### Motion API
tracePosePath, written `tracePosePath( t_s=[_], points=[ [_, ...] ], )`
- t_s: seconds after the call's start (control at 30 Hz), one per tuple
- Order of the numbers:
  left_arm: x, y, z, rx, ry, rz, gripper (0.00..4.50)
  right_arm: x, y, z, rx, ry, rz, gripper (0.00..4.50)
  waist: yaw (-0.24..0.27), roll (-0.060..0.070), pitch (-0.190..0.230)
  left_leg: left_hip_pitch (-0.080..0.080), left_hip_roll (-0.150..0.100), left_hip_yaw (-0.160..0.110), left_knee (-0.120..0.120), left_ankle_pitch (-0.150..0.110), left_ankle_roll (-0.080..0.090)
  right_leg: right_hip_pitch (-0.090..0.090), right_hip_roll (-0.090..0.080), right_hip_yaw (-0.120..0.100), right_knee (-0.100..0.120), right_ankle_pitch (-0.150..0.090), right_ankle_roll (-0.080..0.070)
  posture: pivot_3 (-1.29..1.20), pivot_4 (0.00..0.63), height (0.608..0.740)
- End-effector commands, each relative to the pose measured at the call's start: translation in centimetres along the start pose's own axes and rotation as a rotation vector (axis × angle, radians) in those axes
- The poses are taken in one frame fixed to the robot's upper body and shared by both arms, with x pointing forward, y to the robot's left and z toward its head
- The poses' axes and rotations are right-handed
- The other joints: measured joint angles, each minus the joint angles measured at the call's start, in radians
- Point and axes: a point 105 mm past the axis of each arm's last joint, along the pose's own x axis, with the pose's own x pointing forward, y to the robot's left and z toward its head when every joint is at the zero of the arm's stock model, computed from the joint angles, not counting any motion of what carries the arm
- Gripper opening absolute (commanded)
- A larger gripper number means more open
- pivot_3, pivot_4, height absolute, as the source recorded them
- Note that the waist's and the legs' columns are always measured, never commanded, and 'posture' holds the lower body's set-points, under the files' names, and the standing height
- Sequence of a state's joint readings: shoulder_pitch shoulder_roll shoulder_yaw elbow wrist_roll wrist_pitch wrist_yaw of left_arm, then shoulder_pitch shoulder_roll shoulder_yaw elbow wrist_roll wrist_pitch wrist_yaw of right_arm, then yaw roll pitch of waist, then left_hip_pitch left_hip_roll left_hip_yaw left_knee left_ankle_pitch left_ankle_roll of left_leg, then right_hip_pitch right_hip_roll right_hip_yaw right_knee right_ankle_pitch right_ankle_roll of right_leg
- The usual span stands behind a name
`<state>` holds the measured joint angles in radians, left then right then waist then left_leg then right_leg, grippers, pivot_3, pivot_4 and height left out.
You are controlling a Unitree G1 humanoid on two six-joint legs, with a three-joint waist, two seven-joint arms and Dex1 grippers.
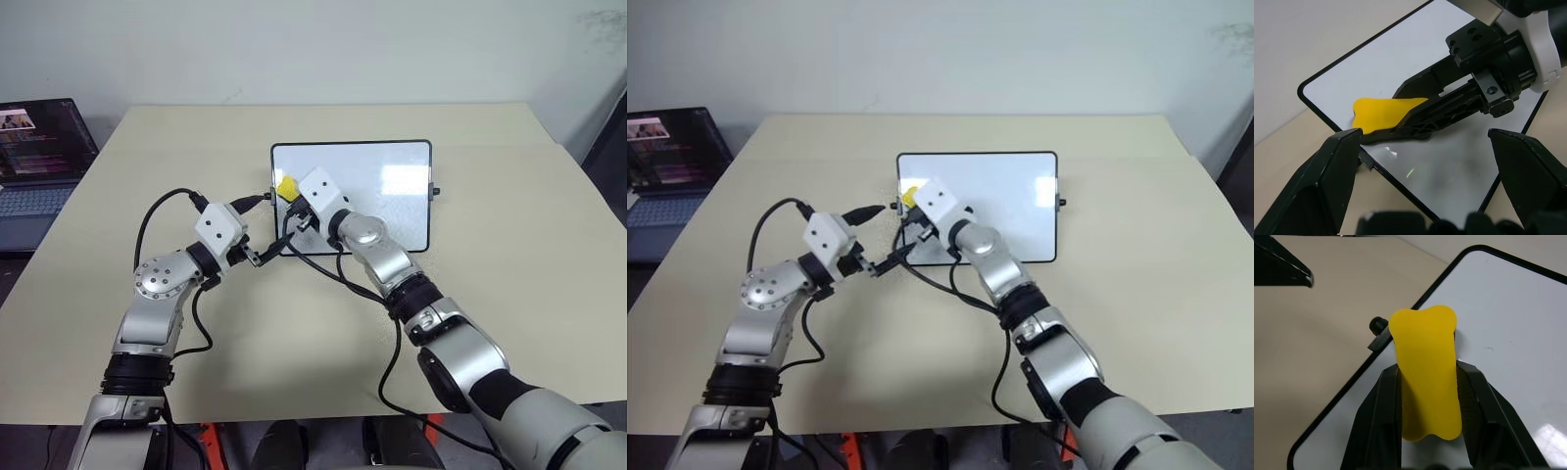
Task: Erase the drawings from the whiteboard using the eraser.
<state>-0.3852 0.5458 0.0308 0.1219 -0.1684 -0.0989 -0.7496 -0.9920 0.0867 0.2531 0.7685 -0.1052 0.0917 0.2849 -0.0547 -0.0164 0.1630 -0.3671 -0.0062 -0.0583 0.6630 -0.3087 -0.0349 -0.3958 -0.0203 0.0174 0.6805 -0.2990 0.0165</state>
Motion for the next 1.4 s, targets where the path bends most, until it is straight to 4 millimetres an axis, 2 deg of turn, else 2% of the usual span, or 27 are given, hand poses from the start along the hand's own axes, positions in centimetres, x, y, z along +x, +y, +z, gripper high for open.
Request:
tracePosePath(
  t_s=[0.03, 0.17, 0.3, 0.53, 0.73, 1.13, 1.4],
  points=[
    [-0.1, 0.7, 1.5, 0.042, -0.047, 0.025, 4.5, -0.7, -1.1, -0.1, -0.013, -0.021, -0.021, 1.23, 0.0, 0.0, 0.0, -0.001, 0.0, 0.0, 0.0, 0.0, 0.0, -0.001, 0.0, 0.0, 0.0, 0.0, 0.0, 0.0, 0.15, 0.74],
    [0.0, 0.7, 1.6, 0.041, -0.05, 0.025, 4.5, -2.5, -2.1, -3.0, -0.01, 0.044, -0.035, 1.23, 0.014, 0.0, 0.0, -0.001, 0.0, 0.0, 0.0, 0.0, 0.0, -0.001, 0.0, 0.0, 0.0, 0.0, 0.0, 0.0, 0.15, 0.74],
    [0.1, 0.7, 1.7, 0.041, -0.053, 0.02, 4.5, -4.3, -2.9, -4.8, -0.013, 0.087, -0.052, 1.23, 0.024, 0.0, 0.0, 0.0, 0.0, 0.0, 0.001, 0.0, 0.0, 0.0, 0.0, 0.0, 0.001, 0.0, 0.0, 0.0, 0.15, 0.74],
    [0.3, 0.7, 1.8, 0.042, -0.059, 0.011, 4.5, -5.8, -5.1, -5.8, -0.019, 0.133, -0.114, 1.23, 0.025, 0.0, 0.0, 0.004, -0.001, -0.002, 0.002, 0.0, 0.0, 0.006, 0.0, -0.001, 0.001, 0.0, 0.0, 0.0, 0.15, 0.74],
    [0.5, 0.7, 1.9, 0.044, -0.064, 0.005, 4.5, -5.7, -6.0, -5.2, -0.026, 0.127, -0.133, 1.23, 0.026, 0.0, 0.0, 0.004, -0.001, -0.002, 0.003, 0.0, 0.0, 0.006, 0.0, -0.002, 0.001, 0.0, 0.0, 0.0, 0.15, 0.74],
    [0.3, 0.7, 1.9, 0.043, -0.063, 0.014, 4.5, -2.1, -3.8, -0.9, -0.01, 0.024, -0.092, 1.23, 0.016, 0.0, 0.0, 0.004, -0.001, -0.002, 0.002, 0.0, 0.0, 0.006, 0.0, -0.001, 0.002, 0.001, 0.0, 0.0, 0.15, 0.74],
    [0.1, 0.7, 1.8, 0.042, -0.06, 0.02, 4.5, -1.2, -2.0, -0.1, 0.01, -0.004, -0.055, 1.23, 0.016, 0.0, 0.0, 0.003, 0.0, -0.001, 0.001, 0.0, 0.0, 0.004, 0.0, -0.001, 0.0, 0.001, 0.0, 0.0, 0.15, 0.74]
  ],
)
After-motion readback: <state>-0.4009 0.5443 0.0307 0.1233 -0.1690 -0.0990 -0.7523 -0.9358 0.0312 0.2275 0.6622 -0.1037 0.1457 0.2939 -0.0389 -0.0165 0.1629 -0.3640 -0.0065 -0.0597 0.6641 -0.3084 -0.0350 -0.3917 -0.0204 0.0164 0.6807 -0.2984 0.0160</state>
